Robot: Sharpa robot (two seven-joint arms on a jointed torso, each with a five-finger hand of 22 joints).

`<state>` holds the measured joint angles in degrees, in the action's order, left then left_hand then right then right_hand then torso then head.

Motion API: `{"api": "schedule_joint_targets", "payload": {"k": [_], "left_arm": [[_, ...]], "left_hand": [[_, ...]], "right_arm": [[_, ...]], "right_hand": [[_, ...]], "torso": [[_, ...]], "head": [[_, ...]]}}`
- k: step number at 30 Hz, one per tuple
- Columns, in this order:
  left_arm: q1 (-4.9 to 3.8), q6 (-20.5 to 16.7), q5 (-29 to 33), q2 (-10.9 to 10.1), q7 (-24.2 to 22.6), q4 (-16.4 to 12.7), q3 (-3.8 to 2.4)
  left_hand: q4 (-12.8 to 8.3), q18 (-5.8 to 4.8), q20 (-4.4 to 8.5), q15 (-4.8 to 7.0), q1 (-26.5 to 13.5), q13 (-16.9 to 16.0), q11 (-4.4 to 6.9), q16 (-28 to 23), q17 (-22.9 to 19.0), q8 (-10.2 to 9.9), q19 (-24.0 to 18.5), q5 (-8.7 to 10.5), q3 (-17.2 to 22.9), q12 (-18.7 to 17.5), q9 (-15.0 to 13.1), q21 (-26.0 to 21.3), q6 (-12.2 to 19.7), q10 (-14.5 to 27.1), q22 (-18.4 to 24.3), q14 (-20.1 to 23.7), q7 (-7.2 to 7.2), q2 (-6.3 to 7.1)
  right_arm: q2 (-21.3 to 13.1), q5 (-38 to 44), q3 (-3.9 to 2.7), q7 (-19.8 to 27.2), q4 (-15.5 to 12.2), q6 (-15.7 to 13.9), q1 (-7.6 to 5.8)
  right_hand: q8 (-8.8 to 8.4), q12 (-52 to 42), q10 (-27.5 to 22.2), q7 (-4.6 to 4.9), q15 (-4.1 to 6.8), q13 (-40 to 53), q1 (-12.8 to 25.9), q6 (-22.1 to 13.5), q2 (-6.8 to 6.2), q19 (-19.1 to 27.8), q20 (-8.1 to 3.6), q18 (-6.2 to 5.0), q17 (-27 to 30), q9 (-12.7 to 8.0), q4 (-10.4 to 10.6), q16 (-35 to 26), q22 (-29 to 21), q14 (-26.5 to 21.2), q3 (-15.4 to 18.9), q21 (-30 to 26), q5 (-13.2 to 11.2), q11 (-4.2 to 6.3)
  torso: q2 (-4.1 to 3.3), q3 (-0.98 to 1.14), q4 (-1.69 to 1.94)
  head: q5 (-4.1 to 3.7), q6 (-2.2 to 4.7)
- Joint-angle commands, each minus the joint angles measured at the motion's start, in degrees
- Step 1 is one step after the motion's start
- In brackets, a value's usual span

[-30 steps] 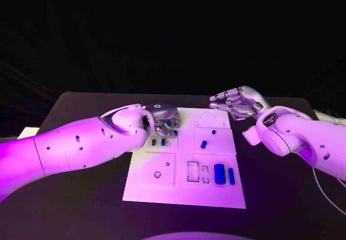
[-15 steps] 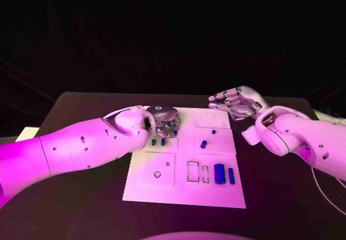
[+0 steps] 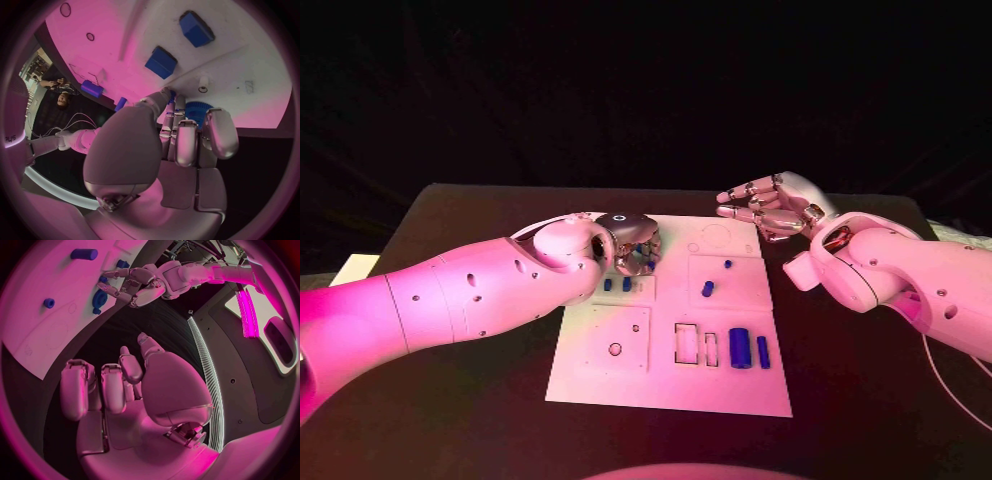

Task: Assemble the parts on the task board

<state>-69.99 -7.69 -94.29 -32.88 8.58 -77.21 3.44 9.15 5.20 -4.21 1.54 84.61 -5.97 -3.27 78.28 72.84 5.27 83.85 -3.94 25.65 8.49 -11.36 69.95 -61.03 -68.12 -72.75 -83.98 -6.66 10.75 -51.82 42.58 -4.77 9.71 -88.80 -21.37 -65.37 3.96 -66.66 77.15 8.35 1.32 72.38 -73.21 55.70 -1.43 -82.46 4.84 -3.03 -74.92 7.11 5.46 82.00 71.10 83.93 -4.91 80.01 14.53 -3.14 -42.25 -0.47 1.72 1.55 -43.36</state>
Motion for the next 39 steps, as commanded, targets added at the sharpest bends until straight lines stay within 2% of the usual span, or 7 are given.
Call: {"api": "schedule_joint_targets", "payload": {"k": [1,9,15,26,32,34,39], "left_arm": [[0.17,1.52,0.53,0.28,-0.47,0.23,0.05],[0.24,1.78,0.41,0.59,-0.65,0.51,0.04],[0.30,-0.10,0.41,0.50,-0.51,0.58,0.00],[0.38,-2.41,1.84,-0.31,-1.03,-0.51,-0.56],[0.37,-3.34,3.67,-2.00,-0.95,-2.75,-1.84],[0.31,-3.52,4.52,-3.11,-0.73,-3.99,-2.53],[-0.06,-3.04,6.05,-5.54,0.06,-6.24,-3.63]], "left_hand": [[-0.31,-0.83,-0.07,-0.14,0.32,0.17,-0.13,0.00,-0.23,-0.30,0.27,-0.28,0.68,-0.54,0.18,0.57,-0.19,-0.56,-0.33,-2.82,-0.38,0.34],[-1.15,-0.90,-0.21,-0.18,0.37,0.28,-0.11,0.13,-0.43,-0.17,0.33,-0.41,2.18,-1.16,0.28,1.10,-1.35,-1.89,-0.93,-2.79,-0.41,0.28],[-3.83,-1.08,0.08,0.19,1.94,0.00,0.30,0.41,-0.46,0.40,0.57,-0.50,5.00,-1.30,0.19,2.22,-3.61,-4.46,-2.05,-2.79,-0.32,-0.48],[-4.90,-1.13,-0.06,-0.09,-0.39,0.14,-0.02,0.42,-0.98,-0.39,0.47,-0.87,6.24,-2.86,0.68,2.42,-3.74,-4.66,-2.44,-2.68,-0.66,0.29],[-4.95,-1.13,-0.10,-0.12,-0.84,0.15,-0.05,0.40,-1.11,-0.49,0.46,-0.98,6.27,-3.07,0.75,2.45,-3.80,-4.73,-2.49,-2.65,-0.70,0.39],[-4.96,-1.14,-0.12,-0.13,-1.00,0.16,-0.06,0.40,-1.15,-0.53,0.46,-1.02,6.28,-3.17,0.78,2.47,-3.81,-4.74,-2.53,-2.65,-0.70,0.42],[-4.99,-1.15,-0.16,-0.17,-1.44,0.21,-0.11,0.33,-1.34,-0.67,0.47,-1.05,6.28,-3.45,0.86,2.54,-3.77,-4.67,-2.62,-2.61,-0.71,0.57]], "right_arm": [[0.06,0.32,-0.01,0.52,-0.03,0.69,0.04],[0.09,0.34,-0.01,0.53,-0.06,0.73,0.04],[0.07,0.36,-0.01,0.55,-0.08,0.73,0.04],[0.17,0.36,-0.01,0.63,-0.03,0.79,0.05],[0.15,0.36,-0.01,0.65,-0.01,0.80,0.06],[0.13,0.36,-0.01,0.64,-0.01,0.80,0.07],[0.02,0.36,-0.01,0.62,-0.03,0.77,0.07]], "right_hand": [[-0.01,-0.02,-0.10,0.01,-0.08,0.05,0.36,0.17,0.04,0.18,-0.22,-0.75,-2.59,-0.07,0.05,-0.17,0.01,3.35,0.24,-0.29,-0.14,-0.10],[-0.01,-0.02,-0.10,0.01,-0.08,0.05,0.36,0.17,0.04,0.18,-0.22,-0.75,-2.59,-0.07,0.05,-0.17,0.01,3.35,0.24,-0.29,-0.14,-0.10],[-0.01,-0.02,-0.10,0.01,-0.08,0.05,0.36,0.17,0.04,0.18,-0.22,-0.75,-2.59,-0.07,0.05,-0.17,0.01,3.35,0.24,-0.29,-0.14,-0.10],[0.00,-0.12,-0.04,0.00,-0.08,0.12,0.37,0.17,0.08,0.17,-0.22,-0.75,-2.65,-0.07,0.06,-0.14,0.04,3.36,0.25,-0.28,-0.17,-0.10],[0.00,-0.18,-0.01,0.00,-0.08,0.16,0.38,0.17,0.10,0.15,-0.22,-0.74,-2.69,-0.07,0.06,-0.12,0.06,3.37,0.25,-0.27,-0.19,-0.10],[0.00,-0.18,-0.01,0.00,-0.08,0.16,0.38,0.17,0.10,0.15,-0.22,-0.74,-2.69,-0.07,0.06,-0.12,0.06,3.37,0.25,-0.27,-0.19,-0.10],[0.00,-0.18,-0.01,0.00,-0.08,0.16,0.38,0.17,0.10,0.15,-0.22,-0.74,-2.69,-0.07,0.06,-0.12,0.06,3.37,0.25,-0.27,-0.19,-0.10]], "torso": [[0.01,-0.01,-0.01],[0.01,0.01,-0.02],[0.01,0.00,0.01],[0.02,-0.03,0.01],[0.05,-0.03,0.16],[0.08,0.00,0.15],[0.09,0.01,0.19]], "head": [[-0.08,-0.08],[-0.09,-0.15],[-0.17,-0.13],[-0.28,0.00],[-0.31,0.21],[-0.24,0.28],[-0.06,0.44]]}}
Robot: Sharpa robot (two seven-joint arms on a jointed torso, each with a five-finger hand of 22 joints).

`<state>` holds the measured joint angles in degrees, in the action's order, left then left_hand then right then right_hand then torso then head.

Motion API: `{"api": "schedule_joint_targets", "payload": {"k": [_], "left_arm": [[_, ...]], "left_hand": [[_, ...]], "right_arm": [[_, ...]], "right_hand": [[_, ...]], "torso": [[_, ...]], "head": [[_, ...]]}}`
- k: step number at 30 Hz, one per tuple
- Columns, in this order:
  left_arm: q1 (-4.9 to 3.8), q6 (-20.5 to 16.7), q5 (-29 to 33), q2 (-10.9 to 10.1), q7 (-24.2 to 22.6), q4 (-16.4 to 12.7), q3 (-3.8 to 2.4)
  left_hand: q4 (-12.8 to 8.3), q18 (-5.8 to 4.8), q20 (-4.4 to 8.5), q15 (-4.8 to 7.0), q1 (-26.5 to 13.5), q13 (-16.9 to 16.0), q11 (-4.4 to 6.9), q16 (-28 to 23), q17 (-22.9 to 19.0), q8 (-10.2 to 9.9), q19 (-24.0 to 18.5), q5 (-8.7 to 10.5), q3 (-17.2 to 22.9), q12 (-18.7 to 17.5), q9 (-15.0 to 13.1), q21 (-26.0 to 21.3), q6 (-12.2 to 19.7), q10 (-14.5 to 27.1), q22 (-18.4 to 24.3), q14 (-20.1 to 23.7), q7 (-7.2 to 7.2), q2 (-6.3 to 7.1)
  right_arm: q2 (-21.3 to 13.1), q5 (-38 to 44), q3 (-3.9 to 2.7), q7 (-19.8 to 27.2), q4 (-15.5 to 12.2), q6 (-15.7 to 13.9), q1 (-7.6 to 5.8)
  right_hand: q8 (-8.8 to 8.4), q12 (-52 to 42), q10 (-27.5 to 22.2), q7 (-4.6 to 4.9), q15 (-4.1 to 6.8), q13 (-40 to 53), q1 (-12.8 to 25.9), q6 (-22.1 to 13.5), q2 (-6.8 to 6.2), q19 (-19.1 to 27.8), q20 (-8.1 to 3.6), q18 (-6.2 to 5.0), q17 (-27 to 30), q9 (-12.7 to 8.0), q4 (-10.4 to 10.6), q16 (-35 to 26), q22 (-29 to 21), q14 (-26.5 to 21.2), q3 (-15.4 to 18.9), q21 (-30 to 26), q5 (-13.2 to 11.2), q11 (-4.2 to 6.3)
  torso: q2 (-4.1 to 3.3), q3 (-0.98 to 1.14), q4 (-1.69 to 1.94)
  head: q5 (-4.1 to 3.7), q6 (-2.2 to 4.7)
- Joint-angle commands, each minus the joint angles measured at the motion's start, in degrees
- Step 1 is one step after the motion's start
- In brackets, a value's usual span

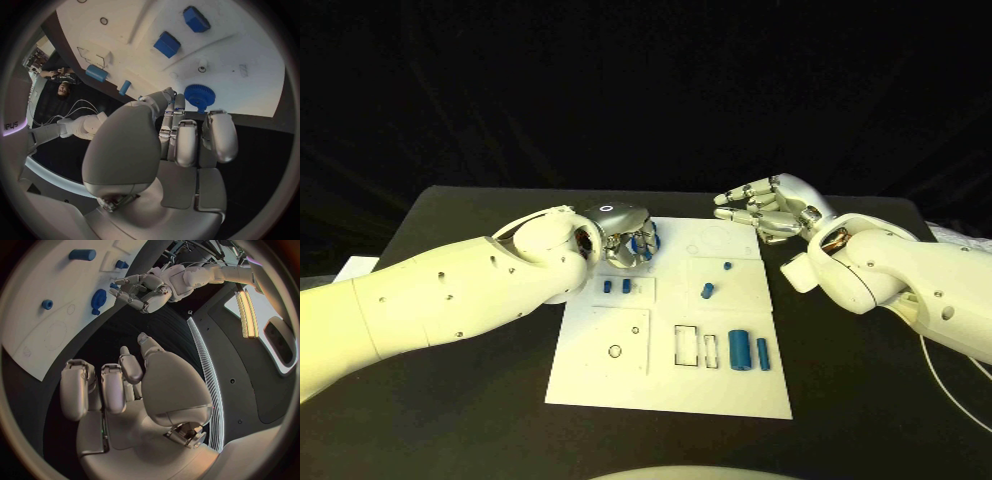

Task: Assemble the parts on the task board

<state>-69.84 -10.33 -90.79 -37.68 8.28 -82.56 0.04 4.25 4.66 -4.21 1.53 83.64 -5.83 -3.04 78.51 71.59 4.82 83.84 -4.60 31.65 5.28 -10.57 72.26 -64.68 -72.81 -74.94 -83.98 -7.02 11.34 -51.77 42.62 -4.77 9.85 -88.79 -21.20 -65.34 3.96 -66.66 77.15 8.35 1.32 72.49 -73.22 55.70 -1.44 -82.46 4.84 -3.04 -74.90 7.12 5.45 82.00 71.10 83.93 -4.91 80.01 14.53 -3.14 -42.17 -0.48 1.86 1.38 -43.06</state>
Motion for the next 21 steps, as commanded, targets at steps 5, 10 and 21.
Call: {"api": "schedule_joint_targets", "payload": {"k": [5,10,21], "left_arm": [[-0.53,0.81,3.68,-2.97,1.16,-1.79,-0.63],[-0.47,1.84,4.07,-4.06,1.53,-1.47,-0.59],[-0.07,3.77,4.31,-4.53,2.24,-0.34,-0.34]], "left_hand": [[-0.09,-0.63,-0.18,-0.18,-0.70,0.08,-0.35,0.08,-0.16,-0.27,0.49,-0.39,0.27,-0.36,0.10,0.29,-0.14,0.01,-0.49,-2.59,-0.34,0.04],[-0.08,-0.63,-0.19,-0.19,-0.78,0.08,-0.35,0.07,-0.19,-0.29,0.49,-0.39,0.27,-0.39,0.11,0.32,-0.16,-0.01,-0.52,-2.59,-0.33,0.05],[-0.11,-0.61,-0.22,-0.20,-1.16,0.11,-0.34,0.06,-0.28,-0.39,0.43,-0.36,0.26,-0.63,0.17,0.22,-0.19,-0.04,-0.48,-2.55,-0.28,0.16]], "right_arm": [[-0.20,0.33,-0.01,0.44,-0.14,0.55,0.04],[-0.33,0.33,-0.01,0.43,-0.22,0.51,0.04],[-0.36,0.37,-0.01,0.45,-0.30,0.52,0.04]], "right_hand": [[0.00,-0.18,-0.01,0.00,-0.07,0.05,0.38,0.17,0.11,0.15,-0.22,-0.74,-2.70,-0.08,0.07,-0.12,0.06,3.37,0.25,-0.27,-0.19,-0.10],[0.00,-0.17,-0.01,0.00,-0.07,0.04,0.38,0.17,0.11,0.16,-0.22,-0.74,-2.66,-0.08,0.06,-0.15,0.03,3.37,0.27,-0.29,-0.21,-0.10],[0.00,-0.17,-0.01,0.00,-0.07,0.04,0.38,0.17,0.11,0.16,-0.22,-0.74,-2.66,-0.08,0.06,-0.15,0.03,3.37,0.27,-0.29,-0.21,-0.10]], "torso": [[-0.05,0.04,0.04],[-0.13,-0.04,-0.02],[-0.10,-0.02,-0.20]], "head": [[0.34,0.18],[0.39,0.17],[0.56,-0.16]]}}
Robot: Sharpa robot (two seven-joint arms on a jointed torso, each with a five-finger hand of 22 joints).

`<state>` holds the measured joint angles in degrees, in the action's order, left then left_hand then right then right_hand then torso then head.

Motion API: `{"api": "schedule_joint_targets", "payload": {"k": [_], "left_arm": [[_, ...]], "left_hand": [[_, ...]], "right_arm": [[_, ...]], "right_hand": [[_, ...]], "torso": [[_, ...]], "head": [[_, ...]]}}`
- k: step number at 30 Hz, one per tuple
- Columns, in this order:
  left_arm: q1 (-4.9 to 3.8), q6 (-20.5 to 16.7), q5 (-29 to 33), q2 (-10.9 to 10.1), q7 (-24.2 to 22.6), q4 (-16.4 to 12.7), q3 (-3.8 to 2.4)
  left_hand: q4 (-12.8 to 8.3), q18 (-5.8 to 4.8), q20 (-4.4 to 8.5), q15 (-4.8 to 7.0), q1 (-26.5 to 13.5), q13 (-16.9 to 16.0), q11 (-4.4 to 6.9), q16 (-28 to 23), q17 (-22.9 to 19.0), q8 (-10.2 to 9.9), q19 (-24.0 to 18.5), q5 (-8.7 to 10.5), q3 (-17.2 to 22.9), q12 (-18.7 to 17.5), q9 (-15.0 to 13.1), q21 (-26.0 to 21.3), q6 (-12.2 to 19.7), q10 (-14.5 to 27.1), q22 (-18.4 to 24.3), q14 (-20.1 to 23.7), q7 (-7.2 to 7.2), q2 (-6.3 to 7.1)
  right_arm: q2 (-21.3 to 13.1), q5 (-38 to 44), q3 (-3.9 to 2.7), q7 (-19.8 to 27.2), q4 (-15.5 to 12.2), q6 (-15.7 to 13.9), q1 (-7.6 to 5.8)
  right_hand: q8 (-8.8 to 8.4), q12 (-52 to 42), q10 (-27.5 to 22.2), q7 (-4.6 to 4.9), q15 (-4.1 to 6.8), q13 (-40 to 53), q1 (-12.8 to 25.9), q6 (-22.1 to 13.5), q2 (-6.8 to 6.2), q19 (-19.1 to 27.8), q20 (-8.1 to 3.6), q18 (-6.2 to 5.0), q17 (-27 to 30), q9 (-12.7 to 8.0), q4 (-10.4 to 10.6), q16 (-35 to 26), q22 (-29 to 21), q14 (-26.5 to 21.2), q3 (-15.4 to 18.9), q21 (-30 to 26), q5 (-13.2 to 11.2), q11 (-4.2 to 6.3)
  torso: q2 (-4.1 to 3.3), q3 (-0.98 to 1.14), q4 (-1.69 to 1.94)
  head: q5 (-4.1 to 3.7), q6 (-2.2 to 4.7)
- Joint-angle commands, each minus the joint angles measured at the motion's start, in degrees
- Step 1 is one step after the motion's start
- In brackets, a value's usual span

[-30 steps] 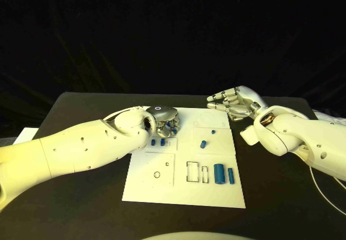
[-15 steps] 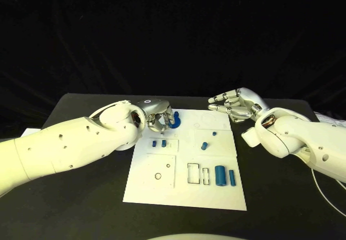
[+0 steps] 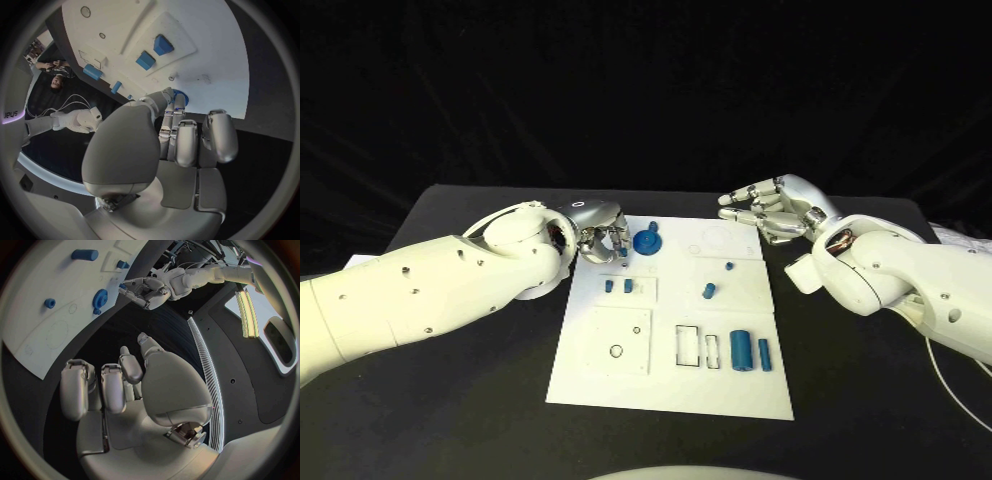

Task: Assemble the parts on the task board

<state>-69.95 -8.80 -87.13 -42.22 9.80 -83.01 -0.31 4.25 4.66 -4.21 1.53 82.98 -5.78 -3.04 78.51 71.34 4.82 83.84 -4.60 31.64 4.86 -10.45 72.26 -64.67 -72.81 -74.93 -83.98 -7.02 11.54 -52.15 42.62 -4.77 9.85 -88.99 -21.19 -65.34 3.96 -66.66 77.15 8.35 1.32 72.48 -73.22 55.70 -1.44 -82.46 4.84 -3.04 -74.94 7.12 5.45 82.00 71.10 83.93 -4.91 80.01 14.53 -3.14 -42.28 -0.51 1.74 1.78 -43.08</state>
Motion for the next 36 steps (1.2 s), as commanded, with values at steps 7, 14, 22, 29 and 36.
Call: {"api": "schedule_joint_targets", "payload": {"k": [7,14,22,29,36], "left_arm": [[0.08,3.46,0.67,0.19,1.14,0.50,0.19],[0.16,3.35,0.67,0.58,0.66,0.53,0.23],[0.18,4.21,0.67,0.77,0.82,0.63,0.30],[0.19,4.66,0.67,1.11,0.84,0.84,0.35],[0.19,5.55,0.60,1.22,1.17,0.98,0.38]], "left_hand": [[-0.07,-0.58,-0.24,-0.21,-0.78,0.07,-0.36,0.08,-0.05,-0.47,0.37,-0.27,0.22,-0.35,0.10,0.09,-0.16,-0.03,-0.41,-2.55,-0.30,0.02],[-0.07,-0.58,-0.24,-0.22,-0.85,0.08,-0.36,0.07,-0.10,-0.50,0.37,-0.24,0.22,-0.40,0.12,0.09,-0.15,-0.04,-0.42,-2.54,-0.30,0.02],[-0.11,-0.56,-0.25,-0.21,-0.90,0.06,-0.34,0.03,-0.18,-0.50,0.34,-0.21,0.24,-0.43,0.12,0.02,-0.21,-0.12,-0.38,-2.52,-0.29,-0.01],[-0.11,-0.56,-0.25,-0.21,-0.90,0.06,-0.34,0.03,-0.18,-0.50,0.34,-0.21,0.24,-0.43,0.12,0.02,-0.21,-0.12,-0.38,-2.52,-0.29,-0.01],[-0.13,-0.56,-0.25,-0.21,-0.93,0.07,-0.34,0.05,-0.17,-0.52,0.34,-0.19,0.24,-0.46,0.14,0.03,-0.20,-0.12,-0.40,-2.52,-0.29,0.01]], "right_arm": [[0.03,0.44,-0.01,0.47,-0.17,0.46,0.04],[0.08,0.46,-0.01,0.49,-0.16,0.49,0.04],[0.06,0.52,-0.01,0.52,-0.18,0.56,0.04],[0.17,0.52,-0.01,0.57,-0.17,0.60,0.04],[0.19,0.53,-0.01,0.57,-0.14,0.60,0.04]], "right_hand": [[0.00,-0.18,-0.01,0.00,-0.07,0.05,0.38,0.17,0.11,0.16,-0.22,-0.75,-2.62,-0.08,0.06,-0.15,0.03,3.37,0.27,-0.29,-0.21,-0.10],[0.00,-0.18,-0.01,0.00,-0.07,0.05,0.38,0.17,0.11,0.16,-0.22,-0.75,-2.62,-0.08,0.06,-0.15,0.03,3.37,0.27,-0.29,-0.21,-0.10],[0.01,-0.16,-0.02,-0.01,-0.07,0.03,0.36,0.19,0.11,0.15,-0.22,-0.75,-2.60,-0.08,0.04,-0.17,0.03,3.37,0.29,-0.29,-0.23,-0.09],[0.01,-0.16,-0.02,-0.01,-0.07,0.03,0.36,0.19,0.11,0.15,-0.22,-0.75,-2.60,-0.08,0.04,-0.17,0.03,3.37,0.29,-0.29,-0.23,-0.09],[0.01,-0.16,-0.02,-0.01,-0.07,0.03,0.36,0.19,0.11,0.15,-0.22,-0.75,-2.60,-0.08,0.04,-0.17,0.03,3.37,0.29,-0.29,-0.23,-0.09]], "torso": [[0.03,0.02,0.05],[0.00,0.03,-0.06],[0.01,0.02,0.02],[0.03,-0.01,-0.06],[0.01,0.03,0.01]], "head": [[0.16,-0.22],[0.24,-0.29],[0.19,-0.34],[0.20,-0.38],[0.10,-0.46]]}}
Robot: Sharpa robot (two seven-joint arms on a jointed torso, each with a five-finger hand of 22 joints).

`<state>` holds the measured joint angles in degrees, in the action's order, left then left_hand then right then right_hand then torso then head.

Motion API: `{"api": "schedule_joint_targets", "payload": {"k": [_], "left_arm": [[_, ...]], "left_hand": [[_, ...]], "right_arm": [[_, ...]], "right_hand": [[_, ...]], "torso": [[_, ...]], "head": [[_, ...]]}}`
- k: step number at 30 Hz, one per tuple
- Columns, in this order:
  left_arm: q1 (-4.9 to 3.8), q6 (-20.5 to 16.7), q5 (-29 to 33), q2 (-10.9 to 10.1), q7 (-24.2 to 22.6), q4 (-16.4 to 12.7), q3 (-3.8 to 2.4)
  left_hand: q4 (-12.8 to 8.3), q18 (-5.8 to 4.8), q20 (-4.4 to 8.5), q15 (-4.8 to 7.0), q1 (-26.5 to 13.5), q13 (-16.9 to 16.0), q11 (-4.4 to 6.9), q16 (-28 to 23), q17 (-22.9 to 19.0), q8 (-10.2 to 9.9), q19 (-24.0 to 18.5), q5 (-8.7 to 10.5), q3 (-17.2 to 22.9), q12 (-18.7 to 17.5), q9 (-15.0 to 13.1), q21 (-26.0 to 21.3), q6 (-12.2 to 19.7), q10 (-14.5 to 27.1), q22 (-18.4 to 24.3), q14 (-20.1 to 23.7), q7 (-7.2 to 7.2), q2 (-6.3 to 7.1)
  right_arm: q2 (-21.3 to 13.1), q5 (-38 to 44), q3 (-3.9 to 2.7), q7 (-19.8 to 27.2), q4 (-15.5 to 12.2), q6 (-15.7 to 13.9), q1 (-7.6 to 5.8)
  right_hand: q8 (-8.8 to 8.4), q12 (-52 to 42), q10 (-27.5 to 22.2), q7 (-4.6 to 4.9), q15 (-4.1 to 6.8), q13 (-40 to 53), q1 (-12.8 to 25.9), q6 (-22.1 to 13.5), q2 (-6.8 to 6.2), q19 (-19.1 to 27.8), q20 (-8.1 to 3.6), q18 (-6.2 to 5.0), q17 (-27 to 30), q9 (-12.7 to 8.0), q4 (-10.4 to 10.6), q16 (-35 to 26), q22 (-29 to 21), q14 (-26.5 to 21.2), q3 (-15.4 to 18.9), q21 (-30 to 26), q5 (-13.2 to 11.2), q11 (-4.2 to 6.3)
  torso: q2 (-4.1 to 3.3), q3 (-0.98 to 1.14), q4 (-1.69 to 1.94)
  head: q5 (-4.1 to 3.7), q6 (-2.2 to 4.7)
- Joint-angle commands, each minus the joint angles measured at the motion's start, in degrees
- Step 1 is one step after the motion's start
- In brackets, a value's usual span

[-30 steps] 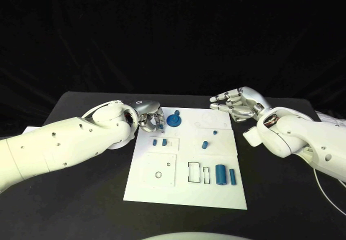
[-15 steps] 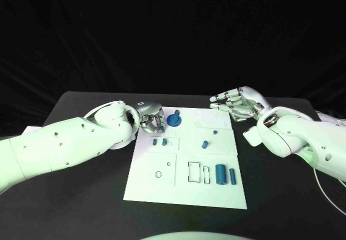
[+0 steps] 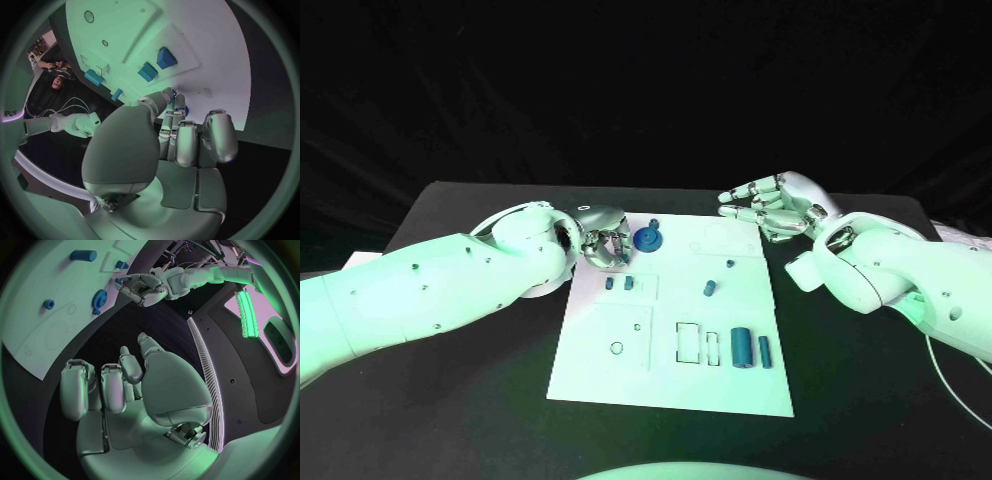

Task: Assemble the parts on the task board

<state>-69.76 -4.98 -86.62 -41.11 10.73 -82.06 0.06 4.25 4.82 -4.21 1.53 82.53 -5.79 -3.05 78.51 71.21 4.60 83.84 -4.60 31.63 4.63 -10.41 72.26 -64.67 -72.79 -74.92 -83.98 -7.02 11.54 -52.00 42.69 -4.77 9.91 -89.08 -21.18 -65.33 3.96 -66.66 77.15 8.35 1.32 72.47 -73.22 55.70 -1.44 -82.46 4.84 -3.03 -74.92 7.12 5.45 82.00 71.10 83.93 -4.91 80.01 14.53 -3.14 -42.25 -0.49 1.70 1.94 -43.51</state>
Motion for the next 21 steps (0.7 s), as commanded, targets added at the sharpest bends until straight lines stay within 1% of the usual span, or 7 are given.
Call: {"api": "schedule_joint_targets", "payload": {"k": [1,3,6,11,15,21], "left_arm": [[0.01,1.80,0.04,0.11,0.28,0.04,0.01],[0.01,2.03,-0.10,0.14,0.36,0.08,0.01],[0.01,2.31,-0.18,0.23,0.39,0.11,0.03],[0.02,2.86,-0.22,0.37,0.51,0.25,0.14],[0.05,3.06,-0.23,0.46,0.50,0.37,0.20],[0.08,2.96,-0.24,0.61,0.35,0.49,0.23]], "left_hand": [[-0.13,-0.72,-0.25,-0.21,-0.49,0.08,-0.33,0.05,-0.03,-0.30,0.34,-0.20,0.24,-0.23,0.09,0.04,-0.21,-0.14,-0.41,-2.52,-0.29,0.01],[-0.15,-0.70,-0.25,-0.21,-0.49,0.08,-0.33,0.02,-0.09,-0.31,0.31,-0.19,0.25,-0.26,0.10,-0.03,-0.21,-0.14,-0.36,-2.51,-0.29,0.01],[-0.15,-0.70,-0.25,-0.21,-0.49,0.08,-0.33,0.02,-0.09,-0.31,0.31,-0.19,0.25,-0.26,0.10,-0.03,-0.21,-0.14,-0.36,-2.51,-0.29,0.01],[-0.18,-0.70,-0.26,-0.21,-0.51,0.08,-0.33,0.05,-0.05,-0.33,0.31,-0.18,0.26,-0.29,0.11,-0.02,-0.19,-0.13,-0.38,-2.51,-0.28,0.02],[-0.19,-0.70,-0.26,-0.21,-0.50,0.08,-0.33,0.05,-0.05,-0.34,0.30,-0.19,0.28,-0.30,0.12,-0.04,-0.19,-0.14,-0.36,-2.51,-0.28,0.00],[-0.23,-0.70,-0.27,-0.22,-0.59,0.08,-0.35,0.05,-0.07,-0.41,0.29,-0.16,0.25,-0.39,0.16,-0.05,-0.11,-0.10,-0.37,-2.50,-0.29,0.07]], "right_arm": [[0.04,0.45,-0.01,0.51,-0.04,0.59,0.03],[0.04,0.45,-0.01,0.51,-0.04,0.60,0.03],[0.05,0.45,-0.01,0.51,-0.06,0.61,0.03],[0.07,0.45,-0.01,0.52,-0.06,0.63,0.03],[0.06,0.45,-0.01,0.53,-0.04,0.64,0.03],[0.06,0.45,-0.01,0.51,-0.05,0.67,0.03]], "right_hand": [[0.01,-0.16,-0.02,-0.01,-0.07,0.04,0.36,0.19,0.11,0.15,-0.22,-0.75,-2.62,-0.08,0.04,-0.17,0.03,3.37,0.29,-0.29,-0.22,-0.09],[0.01,-0.16,-0.02,-0.01,-0.07,0.04,0.36,0.19,0.11,0.15,-0.22,-0.75,-2.62,-0.08,0.04,-0.17,0.03,3.37,0.29,-0.29,-0.22,-0.09],[0.01,-0.16,-0.02,-0.01,-0.07,0.04,0.36,0.19,0.11,0.15,-0.22,-0.75,-2.62,-0.08,0.04,-0.17,0.03,3.37,0.29,-0.29,-0.22,-0.09],[0.01,-0.16,-0.02,-0.01,-0.07,0.04,0.36,0.19,0.11,0.15,-0.22,-0.75,-2.62,-0.08,0.04,-0.17,0.03,3.37,0.29,-0.29,-0.22,-0.09],[0.01,-0.16,-0.02,-0.01,-0.07,0.04,0.36,0.19,0.11,0.15,-0.22,-0.75,-2.62,-0.08,0.04,-0.17,0.03,3.37,0.29,-0.29,-0.22,-0.09],[0.01,-0.16,-0.02,-0.01,-0.07,0.04,0.36,0.19,0.11,0.15,-0.22,-0.75,-2.62,-0.08,0.04,-0.17,0.03,3.37,0.29,-0.29,-0.22,-0.09]], "torso": [[-0.01,-0.01,0.04],[0.01,-0.04,0.05],[-0.02,0.01,0.06],[0.01,-0.01,0.00],[-0.01,-0.03,0.01],[-0.03,0.00,0.02]], "head": [[-0.06,-0.02],[-0.02,-0.07],[0.03,-0.13],[0.10,-0.24],[0.03,-0.22],[0.01,-0.28]]}}
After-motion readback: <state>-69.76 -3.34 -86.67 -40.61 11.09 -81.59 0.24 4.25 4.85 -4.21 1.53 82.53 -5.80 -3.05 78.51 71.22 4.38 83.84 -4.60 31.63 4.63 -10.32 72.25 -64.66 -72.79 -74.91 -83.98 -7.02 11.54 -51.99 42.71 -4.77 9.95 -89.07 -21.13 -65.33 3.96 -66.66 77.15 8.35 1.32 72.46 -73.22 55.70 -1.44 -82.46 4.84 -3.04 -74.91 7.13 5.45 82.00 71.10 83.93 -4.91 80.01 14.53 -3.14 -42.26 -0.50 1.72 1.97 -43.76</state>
